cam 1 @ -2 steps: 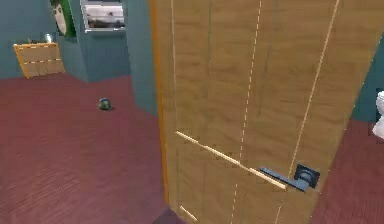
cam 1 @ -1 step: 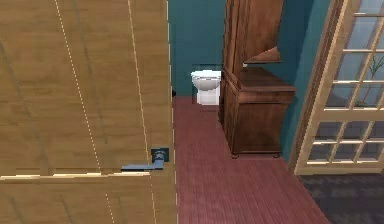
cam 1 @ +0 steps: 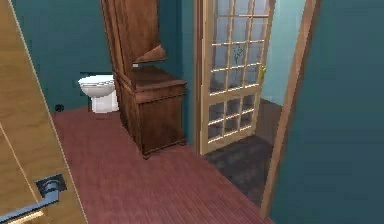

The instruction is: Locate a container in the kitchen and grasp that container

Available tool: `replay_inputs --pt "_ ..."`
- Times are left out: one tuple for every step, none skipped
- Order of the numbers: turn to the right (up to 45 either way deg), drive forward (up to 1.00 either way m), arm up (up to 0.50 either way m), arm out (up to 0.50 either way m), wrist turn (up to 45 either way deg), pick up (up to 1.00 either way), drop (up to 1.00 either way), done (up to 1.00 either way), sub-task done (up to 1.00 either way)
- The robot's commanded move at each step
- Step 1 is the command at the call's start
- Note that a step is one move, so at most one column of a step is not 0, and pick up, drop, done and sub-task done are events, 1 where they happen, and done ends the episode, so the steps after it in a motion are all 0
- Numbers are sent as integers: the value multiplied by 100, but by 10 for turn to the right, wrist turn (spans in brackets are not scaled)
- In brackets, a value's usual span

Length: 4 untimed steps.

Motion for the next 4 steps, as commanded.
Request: replay_inputs --pt "0 100 0 0 0 0 0 0 0" --pt "120 0 0 0 0 0 0 0 0" --pt "0 5 0 0 0 0 0 0 0" --pt "420 0 0 0 0 0 0 0 0"
